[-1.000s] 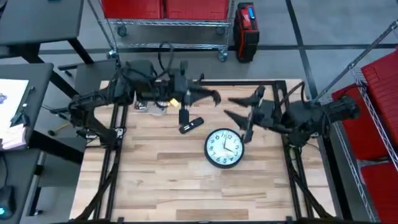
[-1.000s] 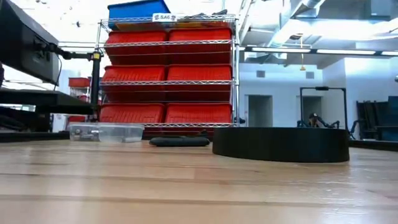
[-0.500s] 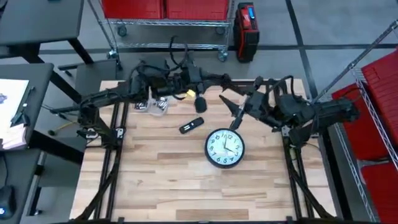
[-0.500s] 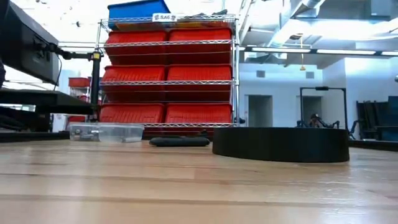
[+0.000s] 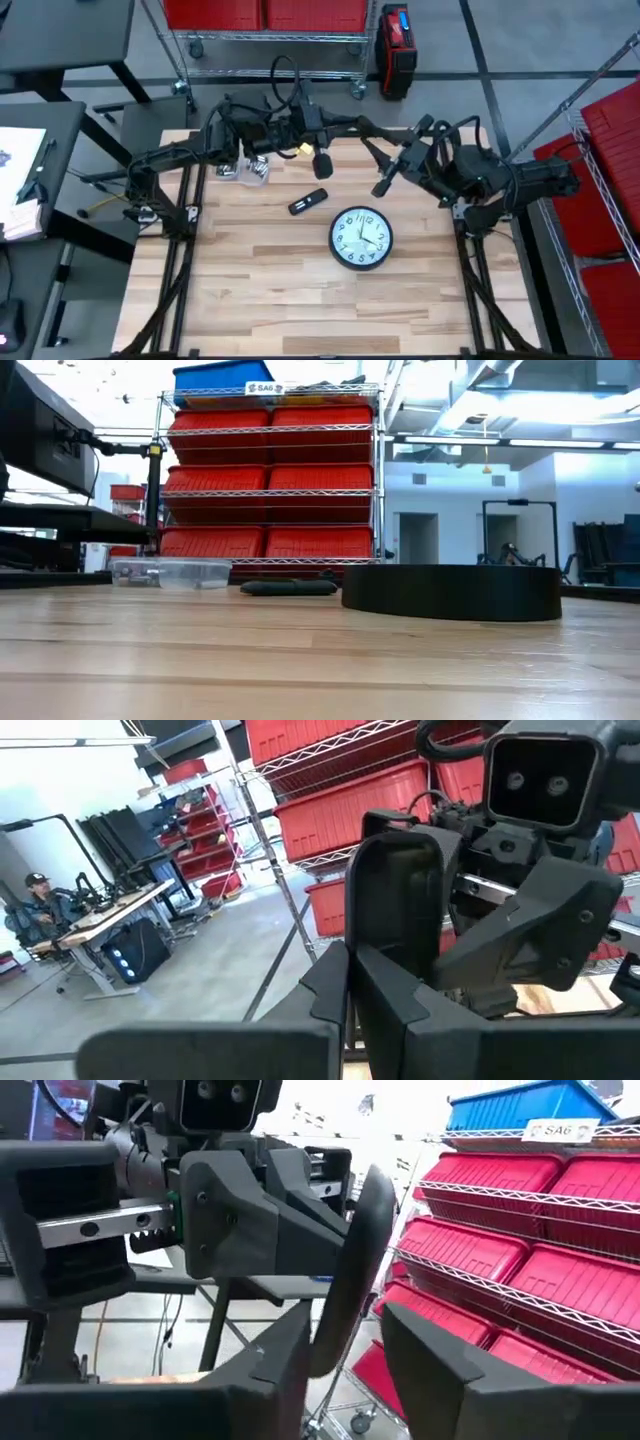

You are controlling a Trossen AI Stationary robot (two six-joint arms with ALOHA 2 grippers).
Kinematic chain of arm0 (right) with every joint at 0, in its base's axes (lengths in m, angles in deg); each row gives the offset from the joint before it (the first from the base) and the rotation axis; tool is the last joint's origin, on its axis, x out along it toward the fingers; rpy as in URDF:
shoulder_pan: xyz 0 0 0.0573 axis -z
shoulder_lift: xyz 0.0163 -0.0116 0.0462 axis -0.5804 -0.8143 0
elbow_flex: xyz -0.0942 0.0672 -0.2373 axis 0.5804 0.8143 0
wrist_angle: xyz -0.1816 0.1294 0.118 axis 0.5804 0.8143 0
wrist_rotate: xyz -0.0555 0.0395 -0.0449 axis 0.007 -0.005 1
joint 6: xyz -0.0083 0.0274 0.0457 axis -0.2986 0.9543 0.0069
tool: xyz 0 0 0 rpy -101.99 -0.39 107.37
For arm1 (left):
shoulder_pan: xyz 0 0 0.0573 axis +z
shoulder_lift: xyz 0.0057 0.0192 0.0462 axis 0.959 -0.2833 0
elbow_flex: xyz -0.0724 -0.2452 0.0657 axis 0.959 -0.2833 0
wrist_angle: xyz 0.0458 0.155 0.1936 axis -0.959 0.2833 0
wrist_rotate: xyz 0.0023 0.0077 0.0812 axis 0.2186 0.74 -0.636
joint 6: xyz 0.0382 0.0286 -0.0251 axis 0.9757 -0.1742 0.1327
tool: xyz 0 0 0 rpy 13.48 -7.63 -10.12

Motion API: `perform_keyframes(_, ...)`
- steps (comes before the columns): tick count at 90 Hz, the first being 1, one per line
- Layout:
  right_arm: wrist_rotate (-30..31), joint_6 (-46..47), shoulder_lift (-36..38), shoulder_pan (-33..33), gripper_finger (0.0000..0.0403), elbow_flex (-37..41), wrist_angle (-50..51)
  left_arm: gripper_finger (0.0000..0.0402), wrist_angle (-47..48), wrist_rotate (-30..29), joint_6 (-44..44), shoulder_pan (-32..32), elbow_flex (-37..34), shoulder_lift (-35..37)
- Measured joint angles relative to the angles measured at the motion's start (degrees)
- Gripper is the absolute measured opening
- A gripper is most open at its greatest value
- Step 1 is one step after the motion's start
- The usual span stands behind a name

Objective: Insert battery
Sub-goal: Close the remote's battery cover

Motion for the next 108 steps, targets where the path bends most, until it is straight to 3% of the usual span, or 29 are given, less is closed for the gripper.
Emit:
perform_keyframes(27, -1.8, -0.4, 0.2, 2.7, 0.001, 0.0, 0.2, 0.0001, 1.5, -0.2, 0.2, 0.0, 0.0, 0.2)
perform_keyframes(50, -1.6, -4.9, 0.1, 3.7, 0.0001, 0.0, 0.7, 0.0006, 5.1, -0.3, -0.6, 0.0, 0.0, 0.2)
perform_keyframes(69, -0.1, -9.2, -0.1, 3.7, 0.0, 0.0, 1.5, 0.0075, 8.7, -6.2, -0.5, 0.0, 0.0, 0.2)
perform_keyframes(84, 1.1, -9.4, 0.0, 3.8, 0.0, 0.0, 7.8, 0.0131, 10.4, -7.3, 0.9, 0.0, -0.1, 1.2)
perform_keyframes(108, 6.2, -8.8, -0.4, 5.7, 0.0, 0.1, 22.2, 0.0145, 14.9, -8.0, -0.6, -0.9, 0.0, 2.2)
